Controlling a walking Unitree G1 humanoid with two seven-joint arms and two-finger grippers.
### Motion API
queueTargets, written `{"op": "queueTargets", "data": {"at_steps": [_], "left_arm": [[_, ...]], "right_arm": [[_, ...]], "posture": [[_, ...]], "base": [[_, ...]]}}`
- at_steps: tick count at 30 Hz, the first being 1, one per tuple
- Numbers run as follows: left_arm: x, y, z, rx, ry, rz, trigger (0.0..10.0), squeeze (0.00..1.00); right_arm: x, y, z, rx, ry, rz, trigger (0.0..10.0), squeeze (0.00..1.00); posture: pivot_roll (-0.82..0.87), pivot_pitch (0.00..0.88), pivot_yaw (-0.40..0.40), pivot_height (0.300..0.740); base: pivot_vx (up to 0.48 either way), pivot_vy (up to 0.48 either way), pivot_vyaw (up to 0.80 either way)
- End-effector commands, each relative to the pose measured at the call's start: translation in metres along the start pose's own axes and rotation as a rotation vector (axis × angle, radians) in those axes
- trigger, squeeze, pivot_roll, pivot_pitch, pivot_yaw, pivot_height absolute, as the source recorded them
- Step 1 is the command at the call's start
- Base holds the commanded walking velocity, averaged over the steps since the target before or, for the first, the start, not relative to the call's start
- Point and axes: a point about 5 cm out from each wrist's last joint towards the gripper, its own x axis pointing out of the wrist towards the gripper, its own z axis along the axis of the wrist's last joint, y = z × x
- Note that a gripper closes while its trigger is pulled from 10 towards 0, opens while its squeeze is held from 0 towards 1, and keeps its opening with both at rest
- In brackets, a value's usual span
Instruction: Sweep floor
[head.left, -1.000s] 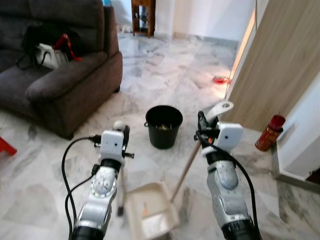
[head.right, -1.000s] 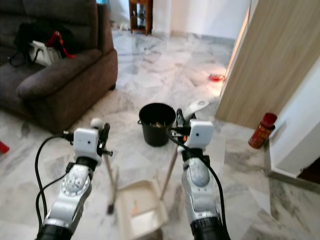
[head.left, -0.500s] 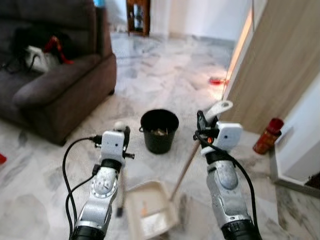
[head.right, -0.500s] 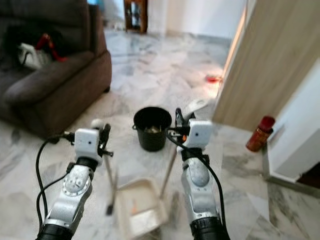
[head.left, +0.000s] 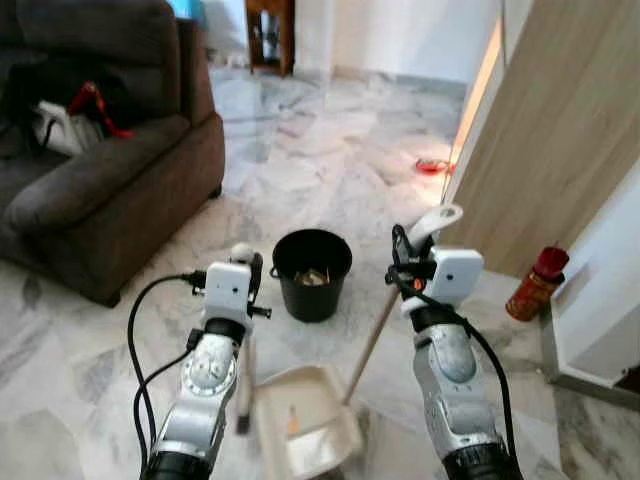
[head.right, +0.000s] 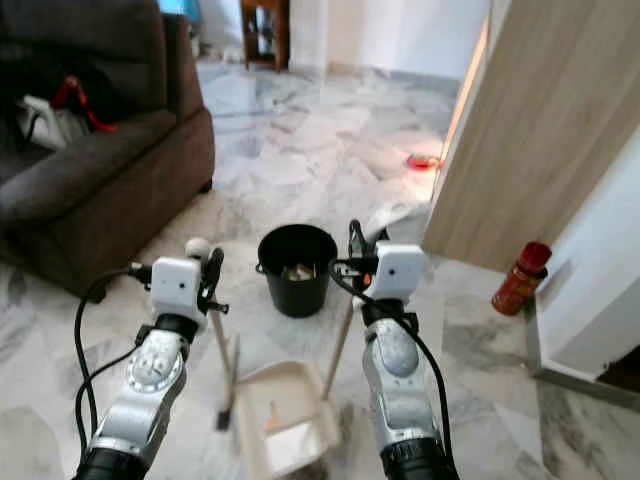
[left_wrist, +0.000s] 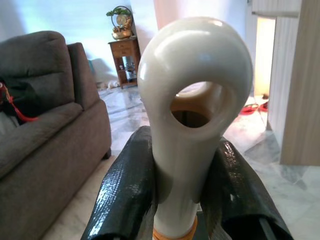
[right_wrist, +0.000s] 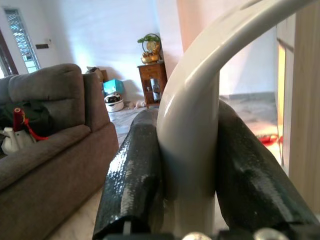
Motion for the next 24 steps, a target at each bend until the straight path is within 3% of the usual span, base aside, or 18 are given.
{"op": "queueTargets", "data": {"at_steps": [1,24], "left_arm": [[0.0042,-0.0076,0.0128,-0.022,-0.064,-0.017,10.0,0.00],[0.0050,-0.0057,0.0136,-0.018,-0.067,-0.020,10.0,0.00]], "right_arm": [[0.0036,-0.0025,0.0141,-0.003,-0.066,0.001,10.0,0.00],[0.0027,-0.0054,0.0143,-0.009,-0.065,-0.015,10.0,0.00]], "posture": [[0.06,0.000,0.002,0.740],[0.06,0.000,0.006,0.740]], "base": [[0.334,0.000,0.00],[0.337,0.000,0.00]]}}
